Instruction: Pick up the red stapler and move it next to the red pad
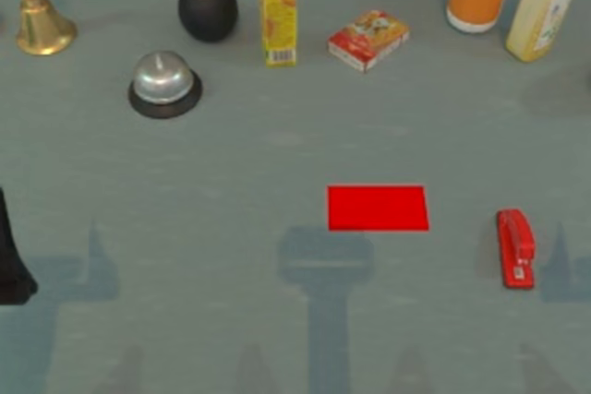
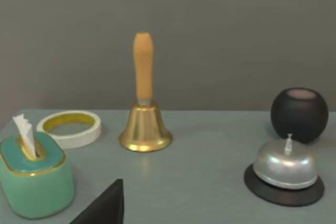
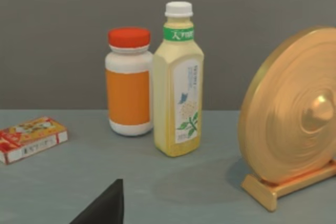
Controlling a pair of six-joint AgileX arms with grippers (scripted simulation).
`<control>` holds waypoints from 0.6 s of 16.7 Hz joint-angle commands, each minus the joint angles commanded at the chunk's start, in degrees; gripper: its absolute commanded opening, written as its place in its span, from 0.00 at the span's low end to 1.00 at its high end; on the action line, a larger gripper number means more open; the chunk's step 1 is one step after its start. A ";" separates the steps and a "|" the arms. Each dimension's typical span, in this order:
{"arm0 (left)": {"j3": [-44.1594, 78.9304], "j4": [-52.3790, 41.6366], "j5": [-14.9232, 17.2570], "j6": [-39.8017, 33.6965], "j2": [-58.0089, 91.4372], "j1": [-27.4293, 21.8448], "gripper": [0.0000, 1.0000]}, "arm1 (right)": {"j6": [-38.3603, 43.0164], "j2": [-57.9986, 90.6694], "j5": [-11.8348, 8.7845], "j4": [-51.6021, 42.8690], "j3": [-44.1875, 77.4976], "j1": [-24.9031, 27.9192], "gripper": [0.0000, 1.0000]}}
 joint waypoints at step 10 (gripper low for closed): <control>0.00 0.00 0.00 0.00 0.00 0.00 1.00 | 4.81 21.64 -0.22 -14.93 18.88 4.09 1.00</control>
